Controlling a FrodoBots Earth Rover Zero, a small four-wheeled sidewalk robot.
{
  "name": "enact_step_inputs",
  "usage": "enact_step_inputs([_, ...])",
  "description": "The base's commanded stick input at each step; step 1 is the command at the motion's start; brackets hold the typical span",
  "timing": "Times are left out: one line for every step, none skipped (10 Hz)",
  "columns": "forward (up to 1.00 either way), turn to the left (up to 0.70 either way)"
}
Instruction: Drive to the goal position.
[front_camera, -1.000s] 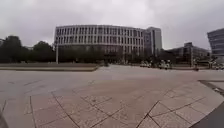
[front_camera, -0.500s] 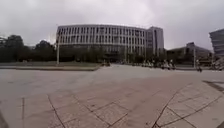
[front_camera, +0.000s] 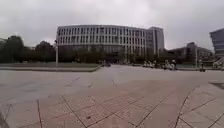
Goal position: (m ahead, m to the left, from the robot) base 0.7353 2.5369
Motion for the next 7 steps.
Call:
enact_step_inputs([0.00,0.70])
enact_step_inputs([0.00,0.70])
enact_step_inputs([0.00,0.70])
enact_step_inputs([0.00,0.70])
enact_step_inputs([0.00,0.70])
enact_step_inputs([0.00,0.70])
enact_step_inputs([0.00,0.70])
